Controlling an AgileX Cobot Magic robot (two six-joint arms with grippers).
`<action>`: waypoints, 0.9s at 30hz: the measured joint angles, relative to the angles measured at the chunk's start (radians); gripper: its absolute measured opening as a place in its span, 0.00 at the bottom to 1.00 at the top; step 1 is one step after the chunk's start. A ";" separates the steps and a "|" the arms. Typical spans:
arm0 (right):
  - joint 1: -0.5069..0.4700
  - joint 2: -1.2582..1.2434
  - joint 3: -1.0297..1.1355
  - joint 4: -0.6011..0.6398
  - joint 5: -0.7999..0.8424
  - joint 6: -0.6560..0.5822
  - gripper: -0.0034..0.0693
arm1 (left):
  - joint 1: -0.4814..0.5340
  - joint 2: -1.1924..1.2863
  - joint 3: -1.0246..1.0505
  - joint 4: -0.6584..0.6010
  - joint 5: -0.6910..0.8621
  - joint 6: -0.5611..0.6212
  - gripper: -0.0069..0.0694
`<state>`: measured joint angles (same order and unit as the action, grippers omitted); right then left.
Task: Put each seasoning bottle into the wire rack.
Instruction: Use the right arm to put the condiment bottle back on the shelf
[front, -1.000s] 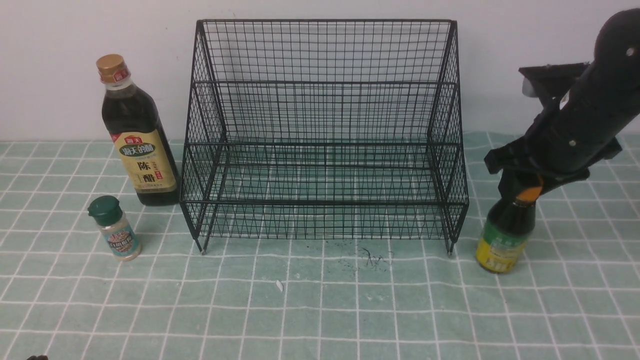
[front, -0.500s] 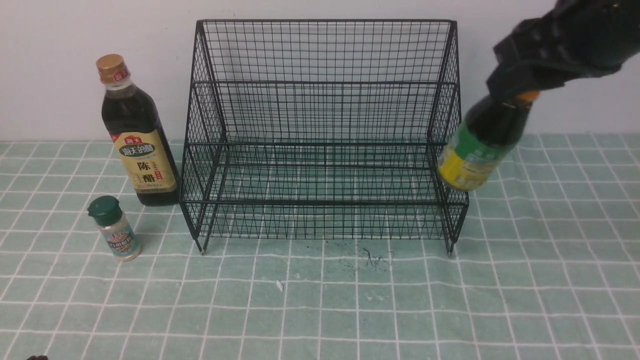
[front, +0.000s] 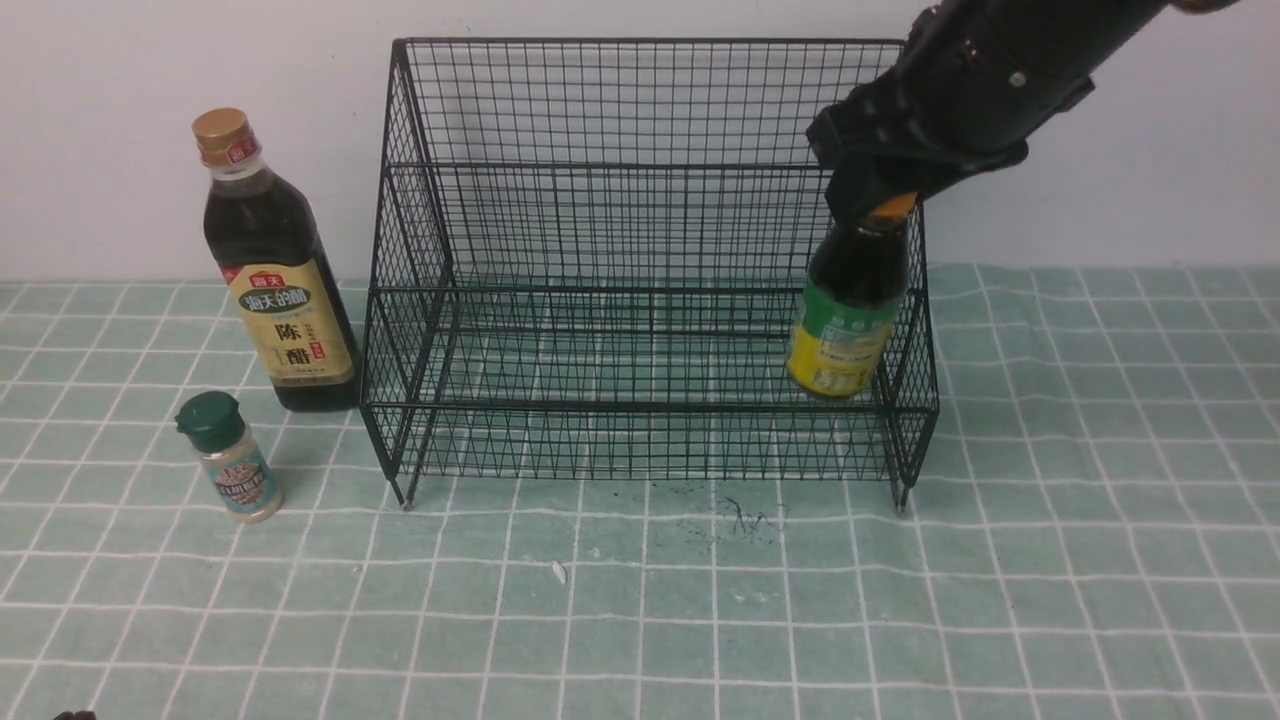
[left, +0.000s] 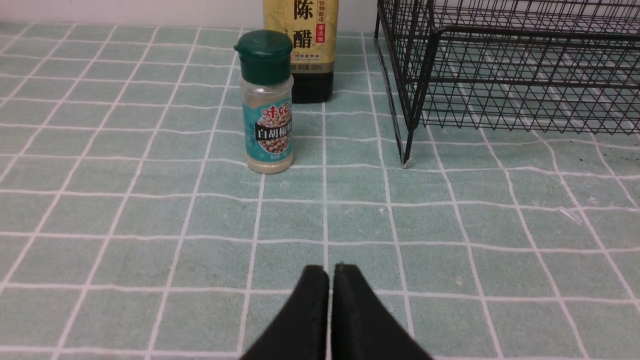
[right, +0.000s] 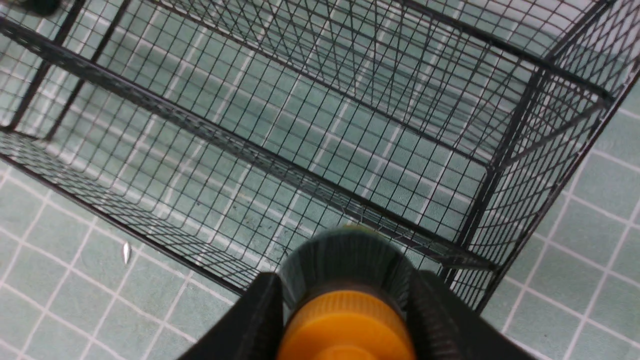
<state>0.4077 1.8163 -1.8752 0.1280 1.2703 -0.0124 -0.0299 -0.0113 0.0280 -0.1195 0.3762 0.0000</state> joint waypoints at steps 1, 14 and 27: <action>0.000 0.011 -0.002 0.000 0.000 0.000 0.46 | 0.000 0.000 0.000 0.000 0.000 0.000 0.08; 0.002 0.149 -0.003 -0.001 -0.005 0.002 0.47 | 0.000 0.000 0.000 0.000 0.000 0.000 0.08; 0.008 0.013 -0.004 -0.016 -0.016 0.051 0.82 | 0.000 0.000 0.000 0.000 0.000 0.000 0.08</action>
<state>0.4159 1.8296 -1.8794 0.1123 1.2545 0.0387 -0.0299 -0.0113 0.0280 -0.1195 0.3762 0.0000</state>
